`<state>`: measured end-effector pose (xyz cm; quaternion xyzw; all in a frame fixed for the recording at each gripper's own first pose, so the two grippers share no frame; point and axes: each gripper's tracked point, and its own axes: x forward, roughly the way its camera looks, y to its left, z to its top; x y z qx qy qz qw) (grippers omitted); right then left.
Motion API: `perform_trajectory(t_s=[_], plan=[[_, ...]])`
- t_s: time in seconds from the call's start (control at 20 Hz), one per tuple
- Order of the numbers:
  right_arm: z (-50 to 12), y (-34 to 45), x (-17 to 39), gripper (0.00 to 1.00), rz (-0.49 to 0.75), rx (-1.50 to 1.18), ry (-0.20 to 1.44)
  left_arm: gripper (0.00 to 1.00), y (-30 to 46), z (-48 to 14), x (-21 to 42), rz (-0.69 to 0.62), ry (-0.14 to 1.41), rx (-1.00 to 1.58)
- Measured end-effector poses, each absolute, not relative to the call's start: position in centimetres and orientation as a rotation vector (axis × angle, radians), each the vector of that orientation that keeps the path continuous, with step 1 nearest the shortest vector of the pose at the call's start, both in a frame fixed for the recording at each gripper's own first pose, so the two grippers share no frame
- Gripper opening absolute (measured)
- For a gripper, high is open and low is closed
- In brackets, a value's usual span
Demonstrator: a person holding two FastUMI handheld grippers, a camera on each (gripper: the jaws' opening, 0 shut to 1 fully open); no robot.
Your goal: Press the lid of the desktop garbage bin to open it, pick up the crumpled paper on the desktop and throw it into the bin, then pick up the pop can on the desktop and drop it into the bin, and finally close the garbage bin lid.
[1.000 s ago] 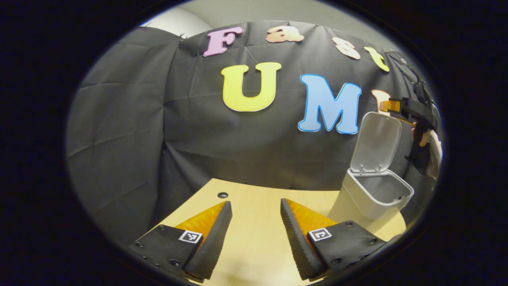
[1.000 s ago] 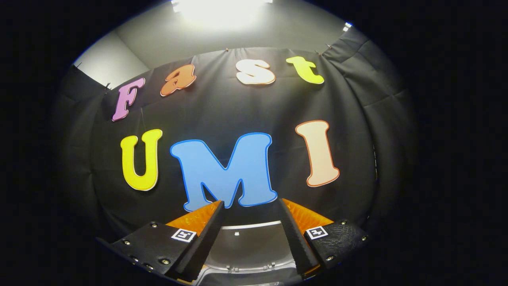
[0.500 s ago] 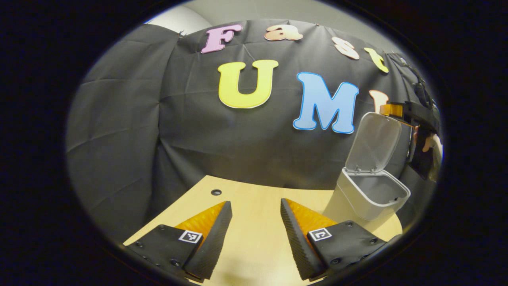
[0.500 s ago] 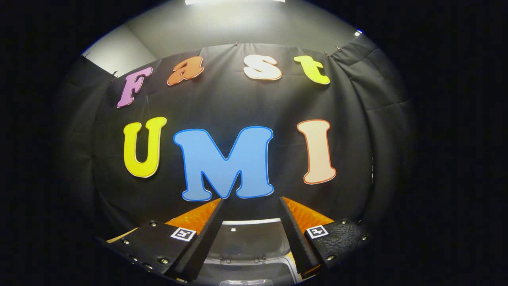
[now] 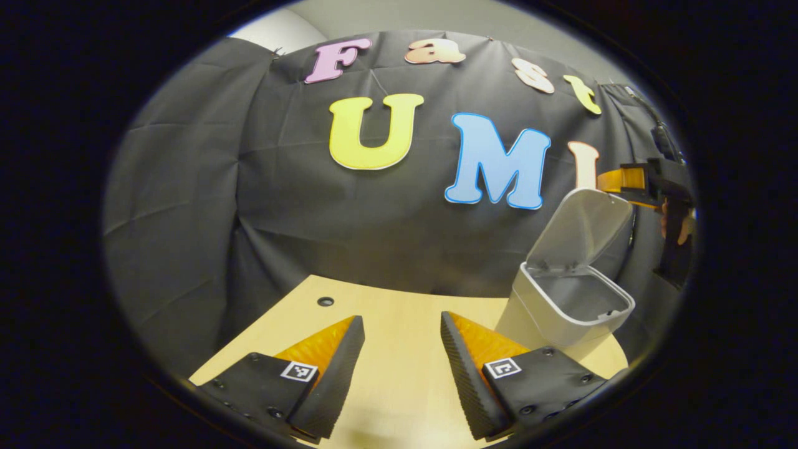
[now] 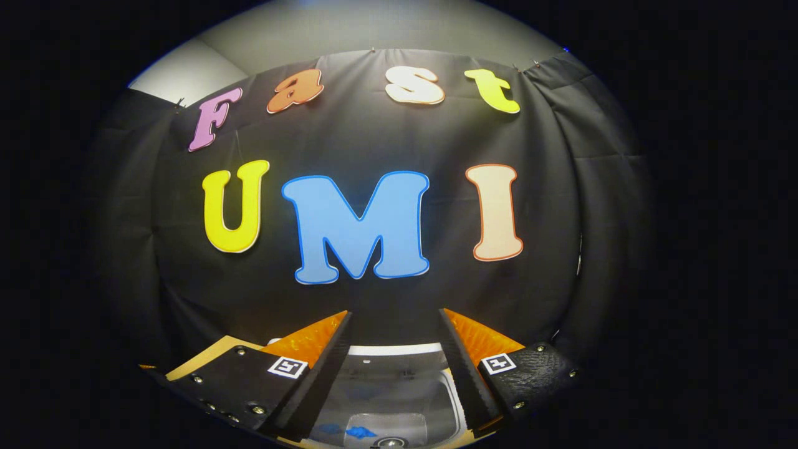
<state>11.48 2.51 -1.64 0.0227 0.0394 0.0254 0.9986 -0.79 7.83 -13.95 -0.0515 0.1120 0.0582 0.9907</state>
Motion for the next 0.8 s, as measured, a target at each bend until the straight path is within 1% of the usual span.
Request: perform_trajectory(t_s=[0.15, 0.2, 0.35, 0.4, 0.45, 0.6, 0.75, 0.8], plan=[[-3.7, 2.7, 10.3, 0.86, 0.059, 0.037, 0.159, 0.85, 7.3, -14.0, -0.7, 0.103, 0.224, -0.100], [-4.7, 2.7, 10.0, 0.86, 0.062, 0.030, 0.191, 0.82, 7.1, -14.0, -0.7, 0.099, 0.225, -0.097], [-8.0, 2.8, 9.3, 0.86, 0.073, 0.013, 0.271, 0.82, 6.5, -14.4, -0.6, 0.087, 0.231, -0.089], [-8.9, 2.8, 9.1, 0.86, 0.078, 0.008, 0.296, 0.84, 6.3, -14.5, -0.7, 0.082, 0.233, -0.089], [-10.0, 2.9, 9.1, 0.86, 0.081, 0.006, 0.317, 0.82, 6.1, -14.7, -0.7, 0.078, 0.237, -0.087], [-11.6, 3.0, 8.6, 0.87, 0.089, 0.005, 0.352, 0.84, 5.7, -15.1, -0.9, 0.071, 0.247, -0.077], [-12.9, 2.9, 8.4, 0.87, 0.097, 0.010, 0.369, 0.84, 5.4, -15.2, -0.8, 0.069, 0.252, -0.073], [-13.3, 3.0, 8.3, 0.87, 0.099, 0.012, 0.382, 0.82, 5.4, -15.3, -0.8, 0.068, 0.254, -0.071]])
